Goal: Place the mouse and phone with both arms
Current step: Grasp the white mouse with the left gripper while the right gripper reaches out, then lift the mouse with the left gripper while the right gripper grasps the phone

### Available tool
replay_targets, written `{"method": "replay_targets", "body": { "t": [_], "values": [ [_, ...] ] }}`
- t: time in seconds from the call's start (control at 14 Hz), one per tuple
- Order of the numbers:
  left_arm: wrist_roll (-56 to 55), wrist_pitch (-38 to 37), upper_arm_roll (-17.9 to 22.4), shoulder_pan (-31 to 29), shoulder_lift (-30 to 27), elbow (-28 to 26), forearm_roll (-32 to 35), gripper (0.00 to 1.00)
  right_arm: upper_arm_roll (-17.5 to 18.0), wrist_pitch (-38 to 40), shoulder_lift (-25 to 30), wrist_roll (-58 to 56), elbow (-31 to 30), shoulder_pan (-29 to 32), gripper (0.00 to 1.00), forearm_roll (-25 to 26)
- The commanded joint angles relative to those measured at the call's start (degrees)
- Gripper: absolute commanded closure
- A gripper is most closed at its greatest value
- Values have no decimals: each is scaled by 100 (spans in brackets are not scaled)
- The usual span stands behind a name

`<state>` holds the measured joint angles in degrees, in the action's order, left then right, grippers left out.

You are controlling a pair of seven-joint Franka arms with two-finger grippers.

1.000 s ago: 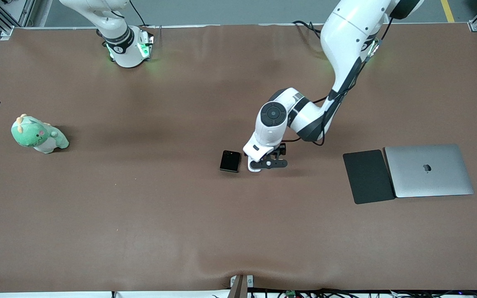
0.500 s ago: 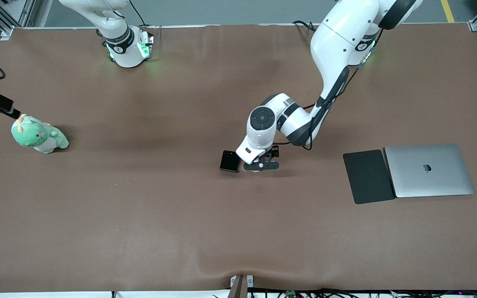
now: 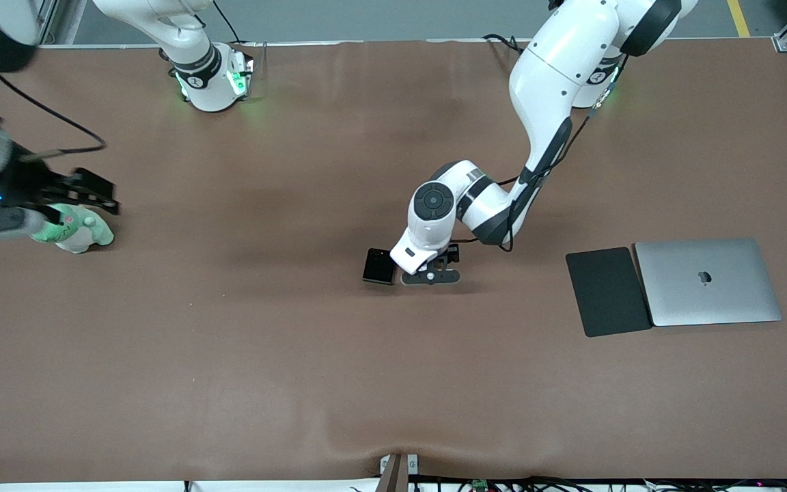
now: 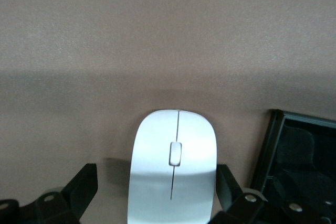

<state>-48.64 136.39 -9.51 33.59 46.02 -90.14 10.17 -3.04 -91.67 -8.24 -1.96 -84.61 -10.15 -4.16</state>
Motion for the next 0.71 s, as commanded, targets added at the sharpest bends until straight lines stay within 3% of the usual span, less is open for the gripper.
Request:
{"method": "replay_targets", "body": {
  "t": [0.0, 0.36, 0.43, 0.64],
  "values": [
    [-251, 89, 54, 77, 91, 120, 169, 0, -48, -184, -265, 711, 76, -513, 0, -49],
    [-557, 89, 54, 104, 91, 120, 169, 0, -48, -719, -915, 1672, 67, -1462, 0, -111],
    [-689, 89, 54, 165, 91, 120, 169, 14, -48, -860, -1056, 1768, 59, -1681, 0, -102],
    [-699, 89, 54, 165, 91, 120, 169, 39, -48, -1326, -1398, 1857, 32, -1990, 0, -102]
  ]
}}
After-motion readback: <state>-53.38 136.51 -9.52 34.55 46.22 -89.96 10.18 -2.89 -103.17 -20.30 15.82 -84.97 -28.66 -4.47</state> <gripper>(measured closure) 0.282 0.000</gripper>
